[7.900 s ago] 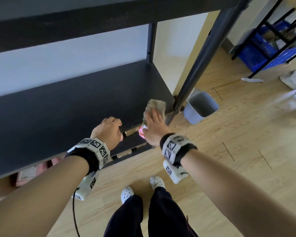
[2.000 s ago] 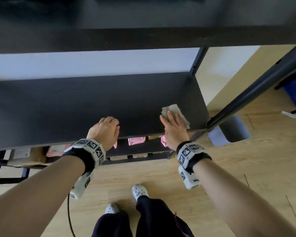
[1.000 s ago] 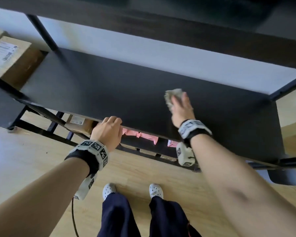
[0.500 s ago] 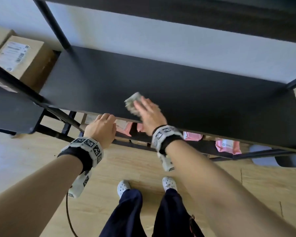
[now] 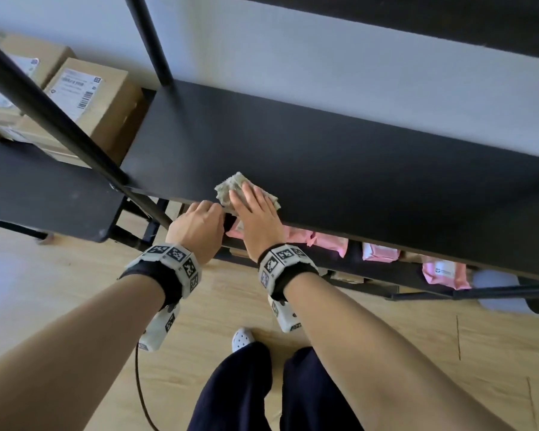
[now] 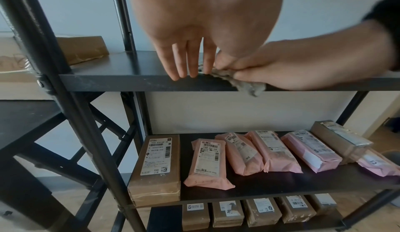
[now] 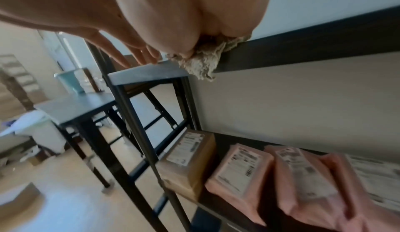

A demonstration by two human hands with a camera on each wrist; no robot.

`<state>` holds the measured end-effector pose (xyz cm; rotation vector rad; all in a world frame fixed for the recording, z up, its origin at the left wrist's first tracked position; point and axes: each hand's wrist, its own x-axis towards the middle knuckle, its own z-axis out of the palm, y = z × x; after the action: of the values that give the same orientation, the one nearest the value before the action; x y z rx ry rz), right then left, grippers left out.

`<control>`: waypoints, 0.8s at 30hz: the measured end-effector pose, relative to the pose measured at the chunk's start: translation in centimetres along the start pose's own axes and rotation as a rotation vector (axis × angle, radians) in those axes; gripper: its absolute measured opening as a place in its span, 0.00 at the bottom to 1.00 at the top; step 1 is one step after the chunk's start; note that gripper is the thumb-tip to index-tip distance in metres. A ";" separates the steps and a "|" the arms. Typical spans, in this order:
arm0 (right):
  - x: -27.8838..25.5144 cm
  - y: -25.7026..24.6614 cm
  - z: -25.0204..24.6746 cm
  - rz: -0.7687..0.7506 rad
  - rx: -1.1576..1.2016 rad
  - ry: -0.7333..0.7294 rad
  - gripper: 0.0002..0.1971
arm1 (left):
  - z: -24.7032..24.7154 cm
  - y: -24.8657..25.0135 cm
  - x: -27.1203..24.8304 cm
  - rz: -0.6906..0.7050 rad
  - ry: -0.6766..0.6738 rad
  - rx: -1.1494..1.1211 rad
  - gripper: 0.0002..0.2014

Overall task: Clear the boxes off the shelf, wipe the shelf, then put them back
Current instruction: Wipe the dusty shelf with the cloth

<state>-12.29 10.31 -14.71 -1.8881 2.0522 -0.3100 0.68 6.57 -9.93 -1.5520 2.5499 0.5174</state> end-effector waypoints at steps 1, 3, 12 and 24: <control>1.2 -0.4 0.0 -0.016 0.011 -0.005 0.38 | -0.1 -0.4 0.1 -0.005 0.000 -0.006 0.14; 3.2 0.5 -0.5 0.001 0.022 -0.002 0.42 | -0.4 -1.4 0.1 -0.024 0.002 -0.025 0.14; 1.9 5.4 -3.3 0.389 -0.052 0.141 0.36 | -1.9 -6.2 0.5 -0.090 0.023 -0.075 0.13; 12.1 -10.0 0.7 -0.218 -0.043 -0.213 0.37 | -3.2 -9.8 -0.2 -0.219 0.015 -0.064 0.13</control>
<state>-3.59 -2.58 -12.75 -2.0761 1.7332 -0.1104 9.62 1.57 -9.16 -1.8342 2.3553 0.5670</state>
